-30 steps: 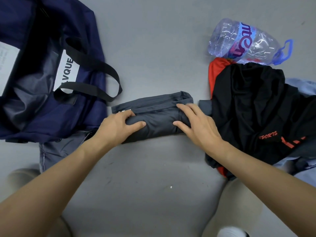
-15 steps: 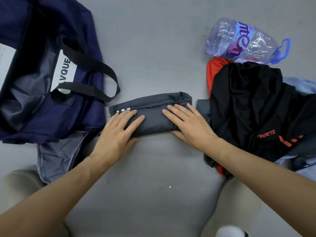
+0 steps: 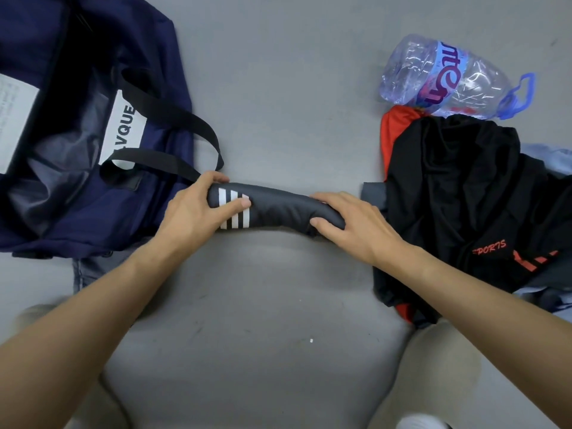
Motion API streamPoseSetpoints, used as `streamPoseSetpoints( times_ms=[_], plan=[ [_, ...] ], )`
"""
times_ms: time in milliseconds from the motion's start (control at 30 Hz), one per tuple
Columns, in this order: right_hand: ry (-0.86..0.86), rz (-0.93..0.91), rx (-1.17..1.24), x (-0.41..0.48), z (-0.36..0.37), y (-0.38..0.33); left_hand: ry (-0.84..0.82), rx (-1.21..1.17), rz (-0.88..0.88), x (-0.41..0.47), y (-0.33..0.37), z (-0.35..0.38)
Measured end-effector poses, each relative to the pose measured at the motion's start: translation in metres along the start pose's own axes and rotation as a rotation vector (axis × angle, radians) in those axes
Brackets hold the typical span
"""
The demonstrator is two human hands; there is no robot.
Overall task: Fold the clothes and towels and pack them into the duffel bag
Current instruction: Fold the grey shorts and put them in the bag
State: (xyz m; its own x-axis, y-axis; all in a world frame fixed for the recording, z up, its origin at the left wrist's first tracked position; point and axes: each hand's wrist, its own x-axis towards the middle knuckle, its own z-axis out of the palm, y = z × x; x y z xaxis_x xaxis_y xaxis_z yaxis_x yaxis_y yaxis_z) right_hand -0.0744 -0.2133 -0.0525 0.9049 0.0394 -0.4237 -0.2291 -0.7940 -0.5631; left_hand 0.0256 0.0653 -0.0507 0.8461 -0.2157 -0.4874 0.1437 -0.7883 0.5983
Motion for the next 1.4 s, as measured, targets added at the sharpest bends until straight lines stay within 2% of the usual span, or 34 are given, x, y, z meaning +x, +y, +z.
streamPoseSetpoints(
  times_ms=[67,167,233,333,433,500,567,633,733,867,967,1067,1167,1267,1400],
  plan=[
    [0.008,0.042,0.058,-0.001,0.003,0.000,0.181,0.036,0.027,-0.006,0.002,0.009],
    [0.020,0.138,0.111,-0.003,0.009,0.001,0.423,0.089,0.161,-0.023,0.005,0.023],
    [0.026,0.175,0.118,-0.004,0.012,0.002,0.493,0.043,0.145,-0.038,0.006,0.036],
    [-0.041,0.201,0.135,-0.010,0.017,0.001,0.343,-0.155,0.018,-0.062,0.012,0.059],
    [-0.148,0.176,0.107,-0.022,0.030,-0.008,0.199,-0.145,0.037,-0.066,0.011,0.074],
    [-0.190,0.127,-0.046,-0.029,0.033,-0.015,0.174,-0.115,0.051,-0.058,0.011,0.076],
    [-0.129,0.044,-0.210,-0.026,0.026,-0.020,0.158,-0.097,0.067,-0.049,0.015,0.074],
    [-0.088,-0.016,-0.133,-0.016,0.017,-0.026,0.137,-0.086,0.070,-0.039,0.018,0.071],
    [-0.147,-0.051,-0.038,0.005,0.014,-0.030,0.070,-0.099,0.106,-0.026,0.022,0.067],
    [-0.182,-0.067,-0.057,0.028,0.017,-0.028,-0.048,-0.344,0.117,-0.016,0.029,0.065],
    [-0.176,-0.007,0.140,0.036,0.020,-0.023,-0.100,-0.520,0.058,-0.003,0.035,0.063],
    [-0.145,0.022,0.350,0.035,0.020,-0.023,-0.165,-0.578,0.045,0.003,0.048,0.056],
    [-0.111,-0.007,0.449,0.037,0.003,-0.044,-0.187,-0.610,0.099,0.000,0.067,0.028],
    [-0.104,-0.071,0.505,0.045,-0.031,-0.089,-0.169,-0.571,0.139,-0.004,0.084,-0.031],
    [-0.078,-0.196,0.491,0.061,-0.084,-0.165,-0.039,-0.518,0.197,-0.019,0.114,-0.123]
  ],
)
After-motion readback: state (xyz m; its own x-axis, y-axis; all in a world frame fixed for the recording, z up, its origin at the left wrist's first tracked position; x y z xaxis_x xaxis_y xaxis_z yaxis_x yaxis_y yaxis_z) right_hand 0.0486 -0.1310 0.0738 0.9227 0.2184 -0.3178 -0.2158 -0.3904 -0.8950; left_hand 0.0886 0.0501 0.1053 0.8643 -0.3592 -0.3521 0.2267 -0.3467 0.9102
